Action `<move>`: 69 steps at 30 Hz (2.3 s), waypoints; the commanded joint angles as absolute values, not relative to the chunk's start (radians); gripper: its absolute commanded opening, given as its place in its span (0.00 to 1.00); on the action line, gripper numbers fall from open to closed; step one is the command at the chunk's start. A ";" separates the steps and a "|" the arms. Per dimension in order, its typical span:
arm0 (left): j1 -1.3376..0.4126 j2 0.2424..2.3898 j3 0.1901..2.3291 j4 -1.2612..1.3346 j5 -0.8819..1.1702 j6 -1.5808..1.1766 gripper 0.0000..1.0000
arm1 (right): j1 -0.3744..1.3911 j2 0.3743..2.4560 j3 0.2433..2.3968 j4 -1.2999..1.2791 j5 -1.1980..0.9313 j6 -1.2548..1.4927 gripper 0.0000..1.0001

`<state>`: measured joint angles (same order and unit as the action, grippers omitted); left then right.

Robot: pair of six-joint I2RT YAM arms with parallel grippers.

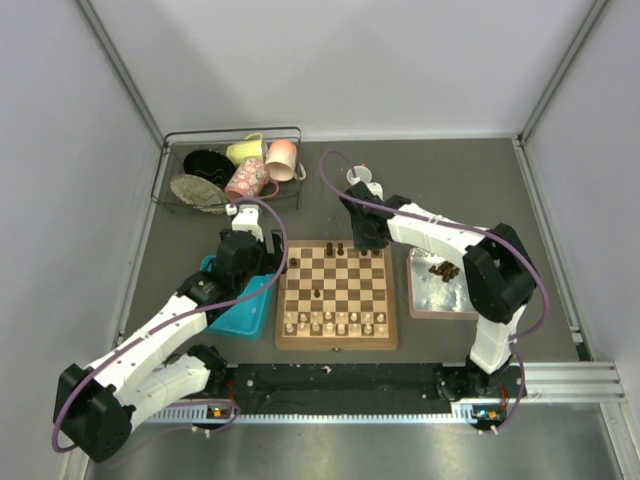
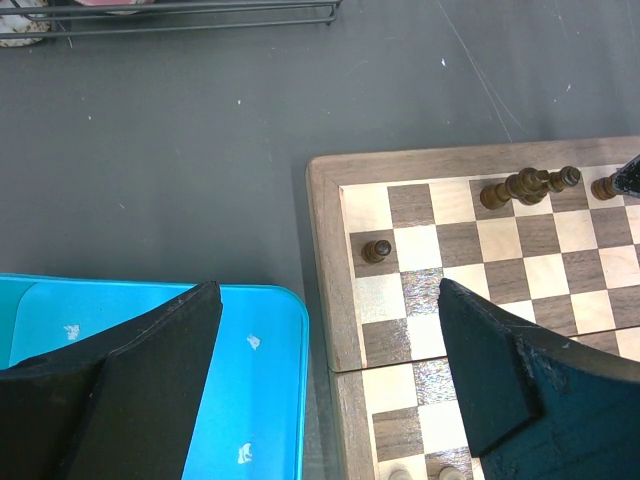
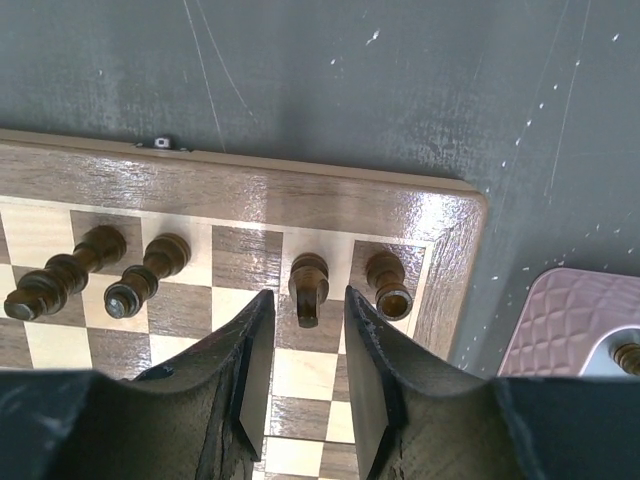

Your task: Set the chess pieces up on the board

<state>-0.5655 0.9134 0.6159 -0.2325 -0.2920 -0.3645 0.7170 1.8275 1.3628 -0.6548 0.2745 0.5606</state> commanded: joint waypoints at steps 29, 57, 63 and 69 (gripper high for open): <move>-0.565 0.867 0.604 -0.233 -0.324 -0.460 0.88 | 0.991 1.584 1.236 -0.476 0.169 0.581 0.43; -0.403 0.816 0.548 -0.242 -0.212 -0.492 0.79 | 1.075 1.798 1.298 -0.456 0.166 0.647 0.36; -0.403 0.810 0.543 -0.241 -0.216 -0.491 0.78 | 1.075 1.805 1.304 -0.451 0.166 0.644 0.29; -0.403 0.807 0.540 -0.239 -0.215 -0.491 0.78 | 1.075 1.806 1.304 -0.443 0.167 0.643 0.22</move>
